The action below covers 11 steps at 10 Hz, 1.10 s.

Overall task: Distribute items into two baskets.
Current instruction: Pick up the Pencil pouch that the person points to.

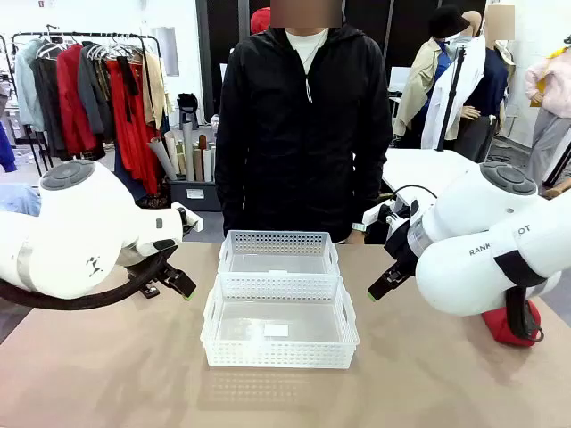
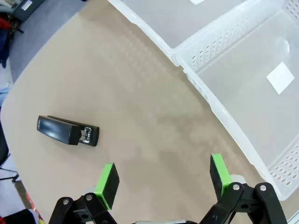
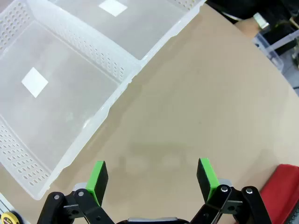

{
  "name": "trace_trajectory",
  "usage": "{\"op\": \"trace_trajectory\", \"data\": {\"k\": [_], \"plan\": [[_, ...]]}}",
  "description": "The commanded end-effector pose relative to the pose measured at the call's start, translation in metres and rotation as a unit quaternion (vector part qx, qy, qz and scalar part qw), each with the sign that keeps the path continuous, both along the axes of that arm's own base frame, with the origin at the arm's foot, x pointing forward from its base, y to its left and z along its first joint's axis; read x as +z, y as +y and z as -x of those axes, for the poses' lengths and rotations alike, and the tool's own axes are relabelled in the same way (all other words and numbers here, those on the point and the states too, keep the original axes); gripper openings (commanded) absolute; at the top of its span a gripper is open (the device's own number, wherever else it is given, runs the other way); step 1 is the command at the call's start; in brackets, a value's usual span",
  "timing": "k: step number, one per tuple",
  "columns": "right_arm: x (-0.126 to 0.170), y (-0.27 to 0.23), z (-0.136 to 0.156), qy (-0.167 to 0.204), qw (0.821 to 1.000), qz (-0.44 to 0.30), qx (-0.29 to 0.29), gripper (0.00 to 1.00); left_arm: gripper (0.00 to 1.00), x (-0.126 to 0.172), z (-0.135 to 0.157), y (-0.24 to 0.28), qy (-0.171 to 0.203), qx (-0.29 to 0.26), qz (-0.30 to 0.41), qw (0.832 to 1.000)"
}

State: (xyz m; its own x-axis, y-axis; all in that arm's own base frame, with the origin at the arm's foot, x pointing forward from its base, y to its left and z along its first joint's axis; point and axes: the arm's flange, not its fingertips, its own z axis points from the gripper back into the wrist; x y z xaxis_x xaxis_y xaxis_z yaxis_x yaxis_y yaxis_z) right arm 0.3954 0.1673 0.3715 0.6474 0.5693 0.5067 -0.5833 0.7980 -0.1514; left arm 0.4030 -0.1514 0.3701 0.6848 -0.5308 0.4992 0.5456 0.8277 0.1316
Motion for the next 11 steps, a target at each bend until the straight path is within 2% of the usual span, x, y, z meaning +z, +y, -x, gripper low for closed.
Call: {"op": "trace_trajectory", "data": {"k": [1,11], "plan": [[0.0,0.0,0.0,0.0,1.0,0.0,0.0,1.0,1.0,0.0003,0.0001,0.0,0.0,0.0,0.0,1.0],[0.0,0.0,0.0,0.0,1.0,0.0,0.0,1.0,1.0,0.0003,0.0001,0.0,0.0,0.0,0.0,1.0]]}}
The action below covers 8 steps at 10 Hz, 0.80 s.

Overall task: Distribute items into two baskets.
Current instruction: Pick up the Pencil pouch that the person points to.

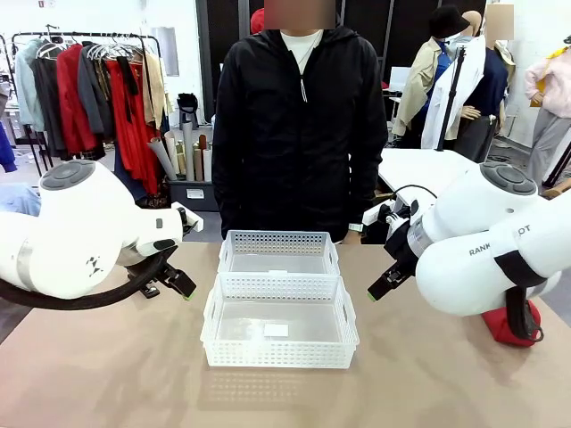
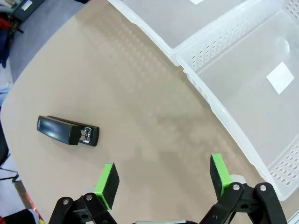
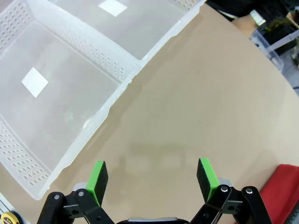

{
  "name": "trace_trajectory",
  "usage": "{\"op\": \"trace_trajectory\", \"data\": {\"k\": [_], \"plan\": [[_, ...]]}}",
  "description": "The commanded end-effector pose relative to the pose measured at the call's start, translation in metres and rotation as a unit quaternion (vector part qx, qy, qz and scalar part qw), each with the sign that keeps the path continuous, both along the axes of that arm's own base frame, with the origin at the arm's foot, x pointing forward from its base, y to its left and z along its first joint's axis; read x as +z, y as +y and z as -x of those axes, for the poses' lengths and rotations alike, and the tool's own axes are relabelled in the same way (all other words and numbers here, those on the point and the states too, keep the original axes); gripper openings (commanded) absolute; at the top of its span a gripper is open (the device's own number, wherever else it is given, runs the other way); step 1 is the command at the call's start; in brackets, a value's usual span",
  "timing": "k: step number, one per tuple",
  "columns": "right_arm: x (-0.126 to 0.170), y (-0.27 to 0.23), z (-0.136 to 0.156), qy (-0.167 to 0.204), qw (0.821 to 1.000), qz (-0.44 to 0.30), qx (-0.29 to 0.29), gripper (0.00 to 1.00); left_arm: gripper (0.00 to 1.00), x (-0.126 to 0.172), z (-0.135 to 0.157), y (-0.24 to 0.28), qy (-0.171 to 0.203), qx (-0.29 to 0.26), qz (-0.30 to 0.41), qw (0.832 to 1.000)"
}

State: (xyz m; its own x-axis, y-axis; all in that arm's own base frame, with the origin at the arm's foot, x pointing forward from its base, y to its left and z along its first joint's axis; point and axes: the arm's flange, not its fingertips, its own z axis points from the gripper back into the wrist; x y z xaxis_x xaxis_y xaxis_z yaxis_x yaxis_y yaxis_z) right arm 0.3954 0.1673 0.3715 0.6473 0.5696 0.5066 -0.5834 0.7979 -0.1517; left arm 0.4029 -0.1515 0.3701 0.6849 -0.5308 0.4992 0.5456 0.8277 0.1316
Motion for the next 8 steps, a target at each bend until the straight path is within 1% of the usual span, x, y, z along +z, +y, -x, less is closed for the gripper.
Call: {"op": "trace_trajectory", "data": {"k": [1,2,3,4,5,6,7,8], "plan": [[0.0,0.0,0.0,0.0,1.0,0.0,0.0,1.0,1.0,0.0,0.0,0.0,0.0,0.0,0.0,1.0],[0.007,-0.006,0.001,0.003,1.0,0.001,-0.012,1.0,1.0,0.01,0.006,0.006,-0.007,0.014,0.002,1.0],[0.019,-0.017,0.001,-0.005,1.0,-0.001,-0.023,1.0,1.0,0.024,0.012,0.015,-0.011,0.032,0.011,0.999],[0.03,-0.025,-0.001,-0.004,0.999,-0.006,-0.035,1.0,1.0,0.036,0.016,0.023,-0.017,0.044,0.014,0.999],[0.04,-0.033,-0.004,-0.009,0.999,-0.008,-0.037,1.0,1.0,0.049,0.019,0.031,-0.02,0.047,0.02,0.998],[0.05,-0.04,-0.005,-0.013,0.999,-0.012,-0.038,1.0,1.0,0.067,0.023,0.039,-0.021,0.049,0.031,0.998],[0.069,-0.054,-0.005,-0.019,0.998,-0.027,-0.047,1.0,1.0,0.088,0.029,0.053,-0.032,0.058,0.034,0.997],[0.084,-0.071,-0.009,-0.019,0.998,-0.04,-0.054,1.0,1.0,0.106,0.03,0.07,-0.035,0.059,0.034,0.997]]}}
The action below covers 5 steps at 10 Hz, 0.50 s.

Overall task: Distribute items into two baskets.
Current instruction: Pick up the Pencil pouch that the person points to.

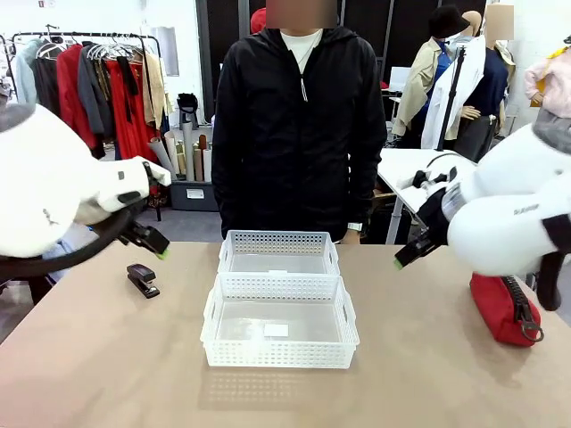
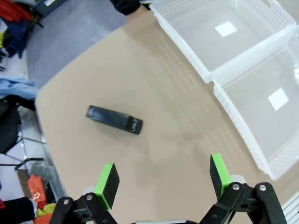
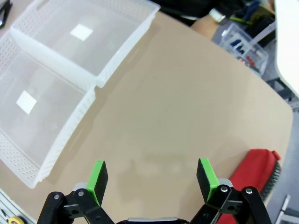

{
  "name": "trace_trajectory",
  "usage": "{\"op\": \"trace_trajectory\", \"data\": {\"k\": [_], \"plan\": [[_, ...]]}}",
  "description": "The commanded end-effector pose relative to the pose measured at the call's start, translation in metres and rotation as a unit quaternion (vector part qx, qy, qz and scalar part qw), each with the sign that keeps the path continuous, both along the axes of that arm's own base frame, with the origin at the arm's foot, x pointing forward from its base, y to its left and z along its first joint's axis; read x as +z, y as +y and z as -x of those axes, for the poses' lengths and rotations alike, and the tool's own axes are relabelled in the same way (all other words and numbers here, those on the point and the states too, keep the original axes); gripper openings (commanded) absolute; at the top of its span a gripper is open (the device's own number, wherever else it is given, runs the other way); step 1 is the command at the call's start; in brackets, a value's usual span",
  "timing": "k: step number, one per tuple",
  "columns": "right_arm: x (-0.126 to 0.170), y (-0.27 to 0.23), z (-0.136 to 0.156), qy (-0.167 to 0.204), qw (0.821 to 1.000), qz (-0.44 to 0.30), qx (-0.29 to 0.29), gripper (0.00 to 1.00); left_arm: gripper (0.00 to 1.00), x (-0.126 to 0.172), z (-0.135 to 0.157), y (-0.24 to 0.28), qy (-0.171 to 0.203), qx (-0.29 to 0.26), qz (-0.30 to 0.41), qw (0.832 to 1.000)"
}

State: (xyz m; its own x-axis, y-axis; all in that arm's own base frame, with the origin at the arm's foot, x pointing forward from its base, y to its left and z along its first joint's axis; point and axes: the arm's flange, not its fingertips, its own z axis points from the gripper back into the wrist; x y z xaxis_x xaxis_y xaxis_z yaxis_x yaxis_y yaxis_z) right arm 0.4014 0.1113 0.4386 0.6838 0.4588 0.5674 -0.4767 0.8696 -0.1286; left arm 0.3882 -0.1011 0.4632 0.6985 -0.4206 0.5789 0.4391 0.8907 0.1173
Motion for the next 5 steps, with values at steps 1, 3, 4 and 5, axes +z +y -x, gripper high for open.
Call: {"op": "trace_trajectory", "data": {"k": [1,3,4,5], "plan": [[0.027,-0.033,-0.012,0.006,1.0,-0.025,-0.007,1.0,1.0,0.027,0.011,0.041,0.004,-0.018,0.013,1.0],[0.049,-0.072,-0.016,-0.007,0.997,-0.067,-0.039,1.0,1.0,0.047,0.011,0.075,0.006,-0.016,0.029,0.999],[0.058,-0.089,-0.012,-0.011,0.995,-0.083,-0.046,1.0,1.0,0.049,0.014,0.089,0.013,-0.026,0.036,0.999],[0.071,-0.114,-0.011,-0.009,0.991,-0.12,-0.055,1.0,1.0,0.049,0.014,0.115,0.018,-0.066,0.047,0.997]]}}
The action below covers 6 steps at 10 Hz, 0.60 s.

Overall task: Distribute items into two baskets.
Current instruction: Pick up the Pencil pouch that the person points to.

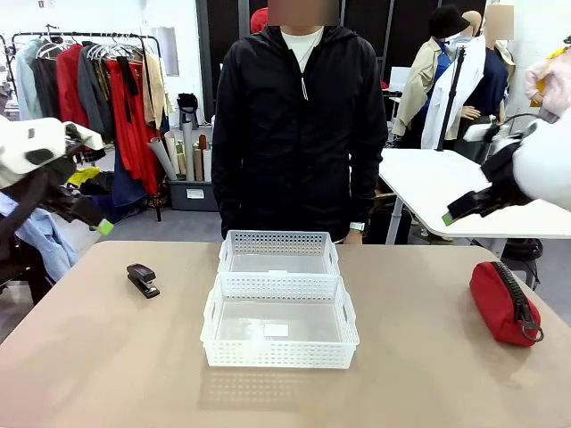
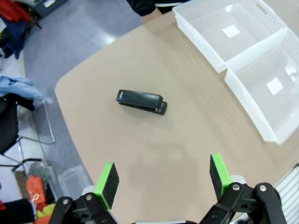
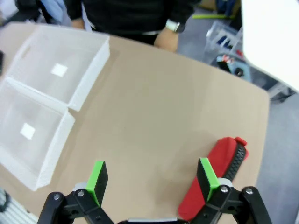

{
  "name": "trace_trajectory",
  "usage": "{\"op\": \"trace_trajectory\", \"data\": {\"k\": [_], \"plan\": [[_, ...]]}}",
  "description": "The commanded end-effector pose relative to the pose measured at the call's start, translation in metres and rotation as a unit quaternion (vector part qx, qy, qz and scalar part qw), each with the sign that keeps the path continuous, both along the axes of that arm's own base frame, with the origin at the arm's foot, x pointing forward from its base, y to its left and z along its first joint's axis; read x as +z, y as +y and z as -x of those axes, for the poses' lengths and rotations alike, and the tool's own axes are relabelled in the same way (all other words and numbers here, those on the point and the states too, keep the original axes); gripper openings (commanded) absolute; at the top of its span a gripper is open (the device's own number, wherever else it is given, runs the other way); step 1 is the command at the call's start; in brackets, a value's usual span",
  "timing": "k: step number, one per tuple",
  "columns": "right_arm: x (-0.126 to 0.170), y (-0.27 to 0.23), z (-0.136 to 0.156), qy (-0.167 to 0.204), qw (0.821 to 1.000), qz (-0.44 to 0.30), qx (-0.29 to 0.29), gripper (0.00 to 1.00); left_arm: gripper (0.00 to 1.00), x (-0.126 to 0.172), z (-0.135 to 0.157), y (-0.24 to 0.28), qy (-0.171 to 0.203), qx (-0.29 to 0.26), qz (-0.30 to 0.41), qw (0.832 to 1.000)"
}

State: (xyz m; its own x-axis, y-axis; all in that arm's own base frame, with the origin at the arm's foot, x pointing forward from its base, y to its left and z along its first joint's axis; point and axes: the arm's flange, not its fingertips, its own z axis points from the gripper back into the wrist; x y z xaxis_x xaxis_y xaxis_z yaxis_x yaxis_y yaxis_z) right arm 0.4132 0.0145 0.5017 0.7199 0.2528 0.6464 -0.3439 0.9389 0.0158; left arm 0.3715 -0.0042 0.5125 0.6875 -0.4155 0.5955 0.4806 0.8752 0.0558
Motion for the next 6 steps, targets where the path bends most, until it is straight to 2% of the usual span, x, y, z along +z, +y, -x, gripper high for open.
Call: {"op": "trace_trajectory", "data": {"k": [1,4,6], "plan": [[0.014,-0.034,0.005,-0.003,0.998,-0.068,0.019,1.0,1.0,0.001,0.002,0.03,0.0,-0.048,0.036,0.998],[0.028,-0.086,0.026,-0.027,0.989,-0.147,0.005,1.0,1.0,0.021,0.029,0.059,-0.039,-0.106,0.107,0.988],[0.033,-0.115,0.049,-0.051,0.982,-0.181,0.0,1.0,1.0,0.028,0.041,0.082,-0.064,-0.104,0.128,0.984]]}}
